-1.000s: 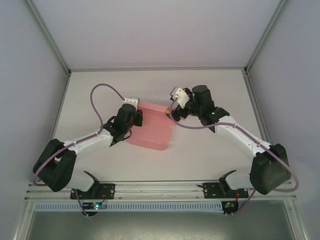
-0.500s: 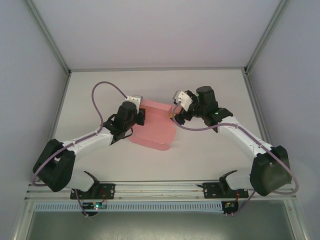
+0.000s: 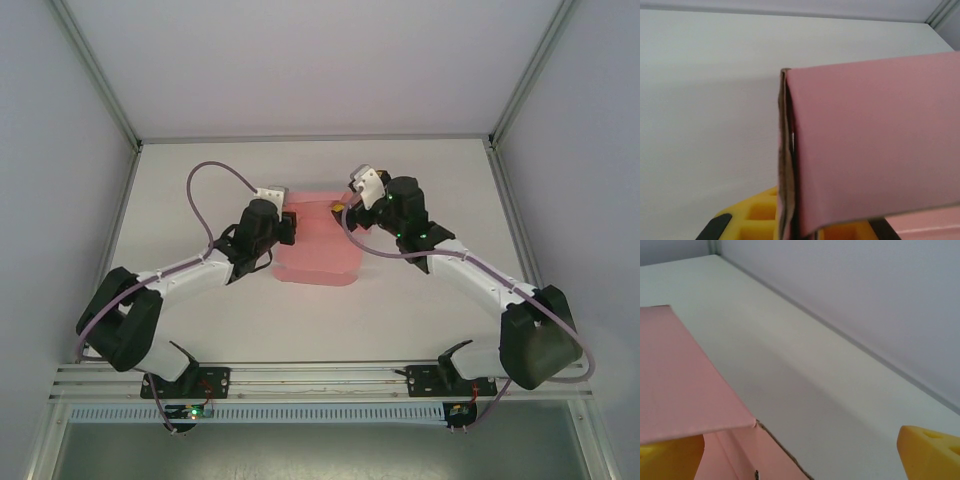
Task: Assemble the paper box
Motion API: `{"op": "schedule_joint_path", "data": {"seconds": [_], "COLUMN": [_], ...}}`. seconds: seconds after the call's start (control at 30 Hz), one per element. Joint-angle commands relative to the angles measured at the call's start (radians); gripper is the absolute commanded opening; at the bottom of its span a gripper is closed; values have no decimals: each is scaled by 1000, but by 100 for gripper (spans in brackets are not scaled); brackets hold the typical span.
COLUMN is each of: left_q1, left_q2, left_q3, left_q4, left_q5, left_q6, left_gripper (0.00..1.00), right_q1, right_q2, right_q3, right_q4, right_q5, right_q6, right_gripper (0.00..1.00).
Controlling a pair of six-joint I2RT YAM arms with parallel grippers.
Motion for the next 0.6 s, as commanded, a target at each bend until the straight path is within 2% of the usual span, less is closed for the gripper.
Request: {"op": "schedule_joint_path", "data": {"seconds": [0.0,0.17,0.37,0.57], "left_q1": [-16,-17,-10,-5], "left_q2": [33,37,-5,-57], "left_q3": [37,42,53,15], "left_q4": [31,53,16,48], "left_q5": [33,-29,-170,-187], "left_q6": [-21,-58,-92,-118], "left_gripper": [0,0,0,0], "right_q1": [63,75,97,60], "right_q2": [15,-13,-141,-367], "right_q3": [1,-27,-67,-196], "right_q4": [203,219,20,-112], "right_q5": [273,346,342,242], "right_q6": [93,92,92,324], "right_gripper": [98,98,98,98]}}
